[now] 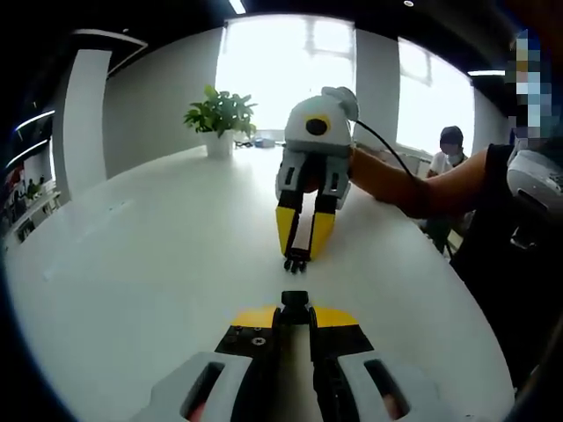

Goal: Snap the two parts of the plastic buckle together until the buckle closes and remains connected.

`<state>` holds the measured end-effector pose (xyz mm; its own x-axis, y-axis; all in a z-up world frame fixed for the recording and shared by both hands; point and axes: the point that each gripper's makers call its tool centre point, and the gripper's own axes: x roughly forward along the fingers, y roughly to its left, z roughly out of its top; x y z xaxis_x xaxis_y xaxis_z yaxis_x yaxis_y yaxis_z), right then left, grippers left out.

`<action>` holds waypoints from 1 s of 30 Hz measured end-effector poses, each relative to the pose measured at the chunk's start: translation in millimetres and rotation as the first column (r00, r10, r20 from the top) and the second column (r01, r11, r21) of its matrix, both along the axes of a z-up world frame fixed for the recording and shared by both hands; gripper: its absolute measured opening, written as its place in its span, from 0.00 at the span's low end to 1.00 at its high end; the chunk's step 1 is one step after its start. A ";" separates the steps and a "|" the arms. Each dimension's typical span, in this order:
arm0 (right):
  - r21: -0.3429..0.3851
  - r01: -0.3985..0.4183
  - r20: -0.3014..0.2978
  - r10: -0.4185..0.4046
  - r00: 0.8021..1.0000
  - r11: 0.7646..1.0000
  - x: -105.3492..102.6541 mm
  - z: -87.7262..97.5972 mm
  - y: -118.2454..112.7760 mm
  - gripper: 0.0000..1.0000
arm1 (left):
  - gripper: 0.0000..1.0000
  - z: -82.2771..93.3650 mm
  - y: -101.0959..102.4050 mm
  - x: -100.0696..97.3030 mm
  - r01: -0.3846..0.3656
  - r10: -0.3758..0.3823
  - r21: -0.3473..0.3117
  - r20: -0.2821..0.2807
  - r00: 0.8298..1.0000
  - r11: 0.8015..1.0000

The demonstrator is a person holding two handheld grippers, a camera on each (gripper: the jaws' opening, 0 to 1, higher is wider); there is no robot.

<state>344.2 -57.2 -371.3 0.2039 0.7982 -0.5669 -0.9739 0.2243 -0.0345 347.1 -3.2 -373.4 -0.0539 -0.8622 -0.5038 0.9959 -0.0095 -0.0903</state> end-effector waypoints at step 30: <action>0.003 -0.013 -0.016 0.013 1.000 1.000 -2.8 0.9 0.9 0.11 | 0.11 -3.3 -2.9 2.1 0.024 -0.023 -0.008 0.016 1.000 1.000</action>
<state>341.4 -56.3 -370.5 0.1844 0.8023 -0.5677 -0.9772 0.2114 -0.0186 349.2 -6.1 -376.7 -0.0662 -0.8650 -0.4974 0.9967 -0.0336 -0.0742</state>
